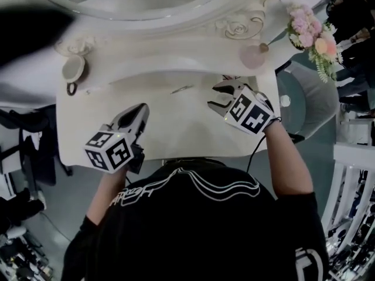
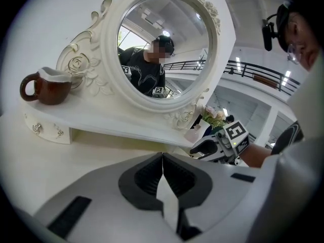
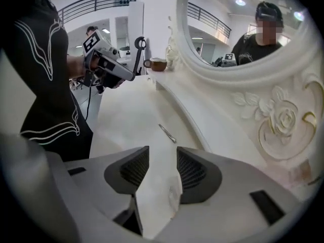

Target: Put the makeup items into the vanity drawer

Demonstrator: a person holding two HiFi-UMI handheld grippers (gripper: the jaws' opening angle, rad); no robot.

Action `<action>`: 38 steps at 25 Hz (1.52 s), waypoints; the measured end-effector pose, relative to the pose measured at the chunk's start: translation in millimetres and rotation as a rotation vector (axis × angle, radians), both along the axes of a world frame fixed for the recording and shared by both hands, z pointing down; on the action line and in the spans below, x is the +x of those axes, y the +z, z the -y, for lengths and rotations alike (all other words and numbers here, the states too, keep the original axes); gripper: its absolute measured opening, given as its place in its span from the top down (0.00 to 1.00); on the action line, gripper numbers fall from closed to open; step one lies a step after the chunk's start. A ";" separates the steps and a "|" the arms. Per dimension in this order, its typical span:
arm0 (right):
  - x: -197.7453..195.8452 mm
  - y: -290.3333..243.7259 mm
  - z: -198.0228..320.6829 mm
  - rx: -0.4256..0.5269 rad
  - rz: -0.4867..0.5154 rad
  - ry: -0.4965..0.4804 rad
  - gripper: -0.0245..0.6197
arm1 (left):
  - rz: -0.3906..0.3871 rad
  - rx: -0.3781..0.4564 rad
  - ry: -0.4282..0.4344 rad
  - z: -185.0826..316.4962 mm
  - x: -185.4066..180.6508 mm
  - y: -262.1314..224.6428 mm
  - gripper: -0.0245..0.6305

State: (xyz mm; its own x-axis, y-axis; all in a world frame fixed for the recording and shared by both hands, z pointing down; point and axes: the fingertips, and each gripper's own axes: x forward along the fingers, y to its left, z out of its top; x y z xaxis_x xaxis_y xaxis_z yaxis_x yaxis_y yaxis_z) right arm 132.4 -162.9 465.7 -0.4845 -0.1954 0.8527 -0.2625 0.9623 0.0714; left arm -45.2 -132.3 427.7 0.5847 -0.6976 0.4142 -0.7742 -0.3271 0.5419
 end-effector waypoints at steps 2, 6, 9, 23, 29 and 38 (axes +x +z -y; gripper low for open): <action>-14.4 4.4 -0.5 0.034 -0.019 -0.027 0.67 | 0.002 0.001 -0.012 -4.8 -6.9 -0.8 0.93; -37.6 16.0 3.3 0.093 -0.081 -0.088 0.67 | 0.007 0.002 -0.045 -16.1 -23.2 -0.9 0.93; -48.8 29.5 10.8 0.117 -0.136 -0.114 0.67 | 0.008 0.001 -0.069 -23.5 -34.8 0.1 0.93; -69.5 85.8 36.5 0.140 -0.387 -0.201 0.68 | 0.011 -0.015 -0.153 -39.9 -71.3 7.3 0.93; -71.0 96.3 37.3 0.069 -0.407 -0.198 0.70 | 0.005 -0.028 -0.167 -39.6 -78.3 13.2 0.93; -71.0 98.1 29.1 -0.039 -0.385 -0.189 0.83 | -0.004 -0.033 -0.175 -39.6 -82.5 17.3 0.93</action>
State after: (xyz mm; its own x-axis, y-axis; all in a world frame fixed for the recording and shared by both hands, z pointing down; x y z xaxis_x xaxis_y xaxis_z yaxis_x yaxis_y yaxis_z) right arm 61.5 -192.0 563.8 -0.1532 -0.0973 0.9834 -0.0422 0.9949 0.0919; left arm -127.8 -92.7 445.0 0.4570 -0.7750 0.4366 -0.8156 -0.1693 0.5533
